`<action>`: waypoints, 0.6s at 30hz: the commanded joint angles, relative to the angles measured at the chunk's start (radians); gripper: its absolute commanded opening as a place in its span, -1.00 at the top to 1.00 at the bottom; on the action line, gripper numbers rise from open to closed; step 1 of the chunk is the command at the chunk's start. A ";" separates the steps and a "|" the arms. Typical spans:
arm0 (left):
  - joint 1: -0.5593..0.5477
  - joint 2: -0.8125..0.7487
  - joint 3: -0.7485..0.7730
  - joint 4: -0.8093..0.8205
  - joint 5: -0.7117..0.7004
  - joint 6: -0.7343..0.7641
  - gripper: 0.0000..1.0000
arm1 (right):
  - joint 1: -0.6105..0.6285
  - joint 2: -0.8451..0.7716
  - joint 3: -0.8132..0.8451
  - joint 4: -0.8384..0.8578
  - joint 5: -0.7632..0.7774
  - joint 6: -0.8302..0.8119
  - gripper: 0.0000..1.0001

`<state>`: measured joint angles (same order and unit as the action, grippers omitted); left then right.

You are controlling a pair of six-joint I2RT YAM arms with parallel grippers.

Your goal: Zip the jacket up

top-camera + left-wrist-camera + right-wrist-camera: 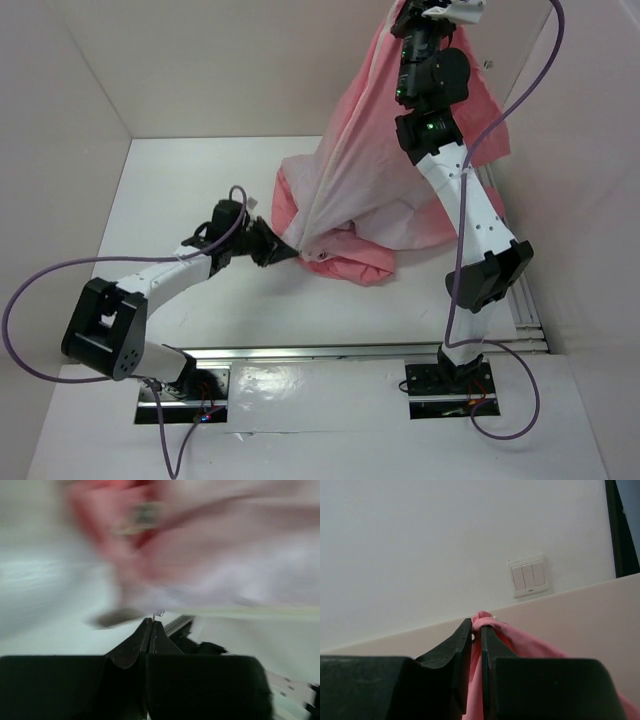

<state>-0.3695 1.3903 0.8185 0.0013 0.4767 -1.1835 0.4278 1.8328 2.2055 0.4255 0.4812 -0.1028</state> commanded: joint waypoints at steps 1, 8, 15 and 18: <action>0.015 0.046 -0.149 -0.035 0.020 0.016 1.00 | -0.038 -0.093 0.010 0.136 -0.007 -0.005 1.00; 0.036 0.041 -0.136 -0.144 -0.052 0.100 1.00 | -0.070 -0.093 0.066 0.111 -0.007 -0.005 1.00; 0.092 -0.054 -0.065 -0.248 -0.079 0.145 1.00 | -0.070 -0.151 -0.019 0.072 -0.044 0.018 1.00; 0.101 -0.150 0.048 -0.382 -0.157 0.203 1.00 | -0.070 -0.234 -0.173 0.010 -0.081 0.069 1.00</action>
<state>-0.2832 1.3399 0.7738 -0.1886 0.4171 -1.0721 0.3748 1.7607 2.0945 0.3477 0.4507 -0.0761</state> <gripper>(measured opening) 0.096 0.156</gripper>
